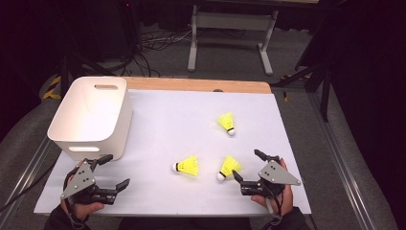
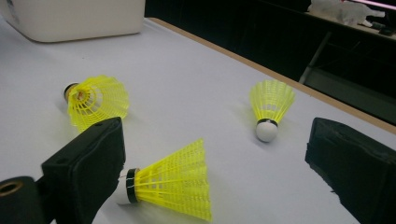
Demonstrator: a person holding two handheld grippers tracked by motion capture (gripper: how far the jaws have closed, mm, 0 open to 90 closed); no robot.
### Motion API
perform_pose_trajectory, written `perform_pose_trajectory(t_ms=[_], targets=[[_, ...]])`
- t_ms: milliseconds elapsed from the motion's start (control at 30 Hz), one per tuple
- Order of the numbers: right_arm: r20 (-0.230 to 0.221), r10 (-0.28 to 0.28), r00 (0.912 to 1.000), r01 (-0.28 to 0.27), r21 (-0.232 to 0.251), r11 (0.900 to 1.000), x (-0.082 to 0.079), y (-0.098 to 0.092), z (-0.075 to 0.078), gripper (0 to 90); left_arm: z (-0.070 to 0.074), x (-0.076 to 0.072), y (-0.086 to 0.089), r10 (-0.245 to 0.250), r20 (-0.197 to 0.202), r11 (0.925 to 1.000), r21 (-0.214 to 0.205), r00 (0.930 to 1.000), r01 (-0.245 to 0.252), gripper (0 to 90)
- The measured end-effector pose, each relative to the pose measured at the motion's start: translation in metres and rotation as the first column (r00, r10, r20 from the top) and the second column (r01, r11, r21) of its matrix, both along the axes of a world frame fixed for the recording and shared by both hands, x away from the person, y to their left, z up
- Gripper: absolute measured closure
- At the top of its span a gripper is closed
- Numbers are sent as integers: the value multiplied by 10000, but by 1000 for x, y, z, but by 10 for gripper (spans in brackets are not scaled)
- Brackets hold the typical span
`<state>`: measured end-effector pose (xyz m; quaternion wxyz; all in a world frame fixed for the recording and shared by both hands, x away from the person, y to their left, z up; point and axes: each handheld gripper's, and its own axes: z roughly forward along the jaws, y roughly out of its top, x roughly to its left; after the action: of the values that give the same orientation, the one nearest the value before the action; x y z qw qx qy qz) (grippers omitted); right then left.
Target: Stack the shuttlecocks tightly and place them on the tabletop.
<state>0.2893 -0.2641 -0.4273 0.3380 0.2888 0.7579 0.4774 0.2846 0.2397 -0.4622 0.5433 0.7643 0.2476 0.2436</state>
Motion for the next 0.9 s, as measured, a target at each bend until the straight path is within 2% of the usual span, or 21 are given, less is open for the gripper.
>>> perform_pose_trajectory(t_ms=[133,233,467,700,900], targets=[[-270,47,9996,-42,199,9998,-1,3,3,58,0,0,-4,-14,101,9998,179,9999,12,70],[-209,36,9998,-35,66,10000,-2,4,3,60,-1,-1,-6,-87,159,9995,321,9998,81,69],[-306,140,9994,-146,-180,9997,-1,6,3,63,-1,0,-6,-101,6,9993,365,9999,101,72],[-491,206,9986,-214,-142,9997,0,3,4,61,-2,1,-10,-191,-95,9973,704,9998,197,83],[-600,164,9981,-168,-70,9998,2,-2,5,71,-4,4,-12,-310,-238,9969,716,9992,326,89]])
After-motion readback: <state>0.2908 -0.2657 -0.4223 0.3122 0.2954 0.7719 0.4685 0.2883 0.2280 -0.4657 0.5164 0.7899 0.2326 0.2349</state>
